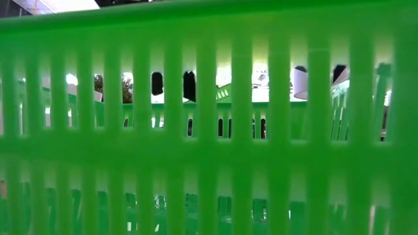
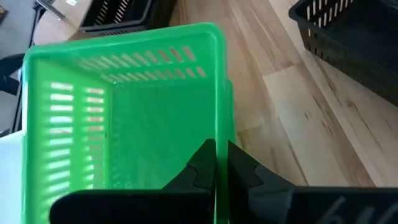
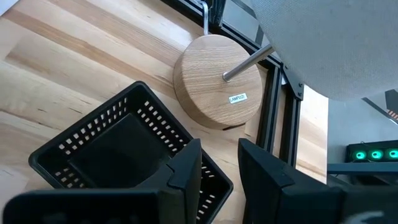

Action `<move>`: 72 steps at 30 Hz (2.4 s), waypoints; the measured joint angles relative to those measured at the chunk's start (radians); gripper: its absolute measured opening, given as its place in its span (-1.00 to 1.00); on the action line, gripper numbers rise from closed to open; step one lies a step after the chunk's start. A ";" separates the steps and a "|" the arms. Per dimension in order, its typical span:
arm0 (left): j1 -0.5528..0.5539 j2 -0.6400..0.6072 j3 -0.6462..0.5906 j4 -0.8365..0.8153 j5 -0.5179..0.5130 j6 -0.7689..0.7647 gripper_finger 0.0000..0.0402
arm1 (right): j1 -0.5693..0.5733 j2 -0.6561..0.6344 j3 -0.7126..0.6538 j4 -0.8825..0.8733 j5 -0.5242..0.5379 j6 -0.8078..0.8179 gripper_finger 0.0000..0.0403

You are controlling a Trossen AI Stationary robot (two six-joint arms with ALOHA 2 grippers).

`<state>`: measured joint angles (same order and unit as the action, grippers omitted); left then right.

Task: Stack baskets by color
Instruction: Stack the middle green bin on top of the top green bin, then stack the bottom right white bin on top of the top white bin

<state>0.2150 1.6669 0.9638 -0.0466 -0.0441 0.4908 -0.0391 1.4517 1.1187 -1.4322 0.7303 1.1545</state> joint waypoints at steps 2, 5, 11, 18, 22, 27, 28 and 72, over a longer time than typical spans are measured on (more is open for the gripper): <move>0.000 0.004 0.000 -0.006 0.001 0.000 -1.00 | 0.000 0.000 0.000 0.000 0.000 -0.001 -0.54; 0.003 0.006 0.000 -0.014 0.007 0.004 -1.00 | 0.000 0.000 0.000 0.002 0.000 -0.002 -0.54; 0.007 0.031 0.004 -0.018 0.008 0.011 -1.00 | 0.000 0.000 0.000 0.003 -0.002 -0.002 -0.54; 0.007 0.044 0.016 -0.032 -0.001 0.011 -0.99 | 0.000 0.000 0.000 0.003 -0.007 -0.002 -0.54; 0.007 0.044 0.016 -0.036 -0.001 0.011 -0.93 | 0.000 0.000 0.000 0.003 -0.008 -0.002 -0.54; 0.006 0.044 0.016 -0.041 0.004 0.011 -0.78 | 0.000 0.000 0.000 0.003 -0.009 -0.002 -0.54; 0.005 0.044 0.016 -0.043 0.003 0.011 -0.74 | 0.000 0.000 0.000 0.003 -0.010 -0.002 -0.54; -0.040 -0.346 0.164 -0.714 0.066 -0.211 -0.32 | 0.335 0.000 0.000 0.297 -0.410 -0.127 -0.54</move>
<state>0.1753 1.3213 1.1275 -0.7608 0.0223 0.2794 0.2960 1.4517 1.1187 -1.1351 0.3206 1.0279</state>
